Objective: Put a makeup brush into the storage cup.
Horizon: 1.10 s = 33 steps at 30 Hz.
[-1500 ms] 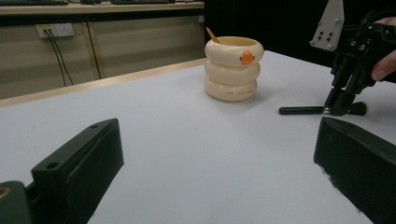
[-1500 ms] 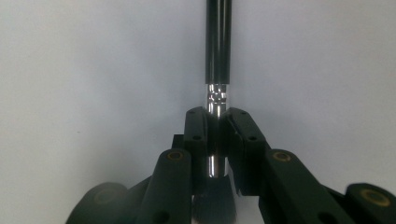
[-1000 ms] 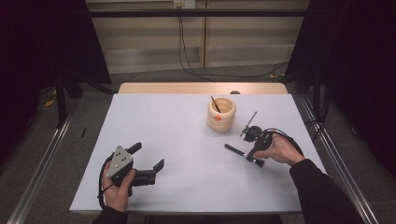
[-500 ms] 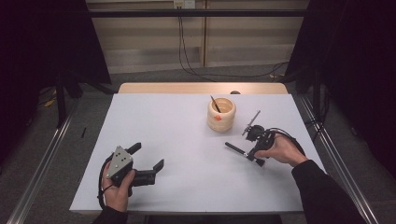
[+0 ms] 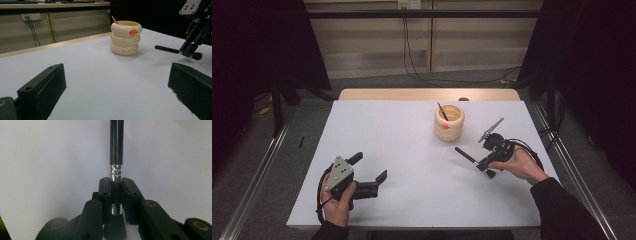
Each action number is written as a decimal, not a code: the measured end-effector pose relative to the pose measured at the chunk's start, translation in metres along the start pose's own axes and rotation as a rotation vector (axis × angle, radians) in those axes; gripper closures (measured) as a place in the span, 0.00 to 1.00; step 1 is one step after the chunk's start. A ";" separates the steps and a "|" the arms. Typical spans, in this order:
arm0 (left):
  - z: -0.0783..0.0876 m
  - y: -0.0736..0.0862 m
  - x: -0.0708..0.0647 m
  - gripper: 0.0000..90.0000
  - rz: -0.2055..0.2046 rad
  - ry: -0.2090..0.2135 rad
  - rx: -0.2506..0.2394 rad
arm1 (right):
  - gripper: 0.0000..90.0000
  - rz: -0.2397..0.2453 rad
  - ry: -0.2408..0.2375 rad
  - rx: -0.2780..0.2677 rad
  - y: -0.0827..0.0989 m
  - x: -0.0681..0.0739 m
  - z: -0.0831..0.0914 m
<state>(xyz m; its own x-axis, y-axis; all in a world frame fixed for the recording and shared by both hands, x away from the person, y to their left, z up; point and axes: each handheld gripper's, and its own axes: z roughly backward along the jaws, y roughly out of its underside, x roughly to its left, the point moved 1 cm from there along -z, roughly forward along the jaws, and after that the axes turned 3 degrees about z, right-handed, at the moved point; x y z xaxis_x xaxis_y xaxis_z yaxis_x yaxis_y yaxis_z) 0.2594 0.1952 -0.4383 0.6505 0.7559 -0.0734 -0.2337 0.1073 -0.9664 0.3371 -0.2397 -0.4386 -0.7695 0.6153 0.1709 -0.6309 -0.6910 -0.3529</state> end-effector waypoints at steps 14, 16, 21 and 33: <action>0.000 0.000 0.000 0.02 0.000 0.000 -0.001 | 0.87 0.017 -0.015 -0.285 0.016 0.003 0.015; 0.001 0.000 0.000 0.02 0.000 0.000 -0.001 | 0.87 0.014 -0.015 -0.336 0.017 0.003 0.018; 0.000 0.000 0.000 0.01 0.006 0.007 -0.006 | 0.87 0.042 0.005 -0.461 0.020 0.005 0.026; 0.001 0.000 0.000 0.01 0.004 0.005 -0.008 | 0.87 0.027 0.063 -0.710 0.030 0.005 0.046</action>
<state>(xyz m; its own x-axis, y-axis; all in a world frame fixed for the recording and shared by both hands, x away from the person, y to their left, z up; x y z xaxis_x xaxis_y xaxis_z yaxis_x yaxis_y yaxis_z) 0.2584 0.1957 -0.4378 0.6531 0.7533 -0.0780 -0.2301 0.0993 -0.9681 0.3097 -0.2743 -0.4060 -0.7632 0.6371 0.1082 -0.3786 -0.3052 -0.8738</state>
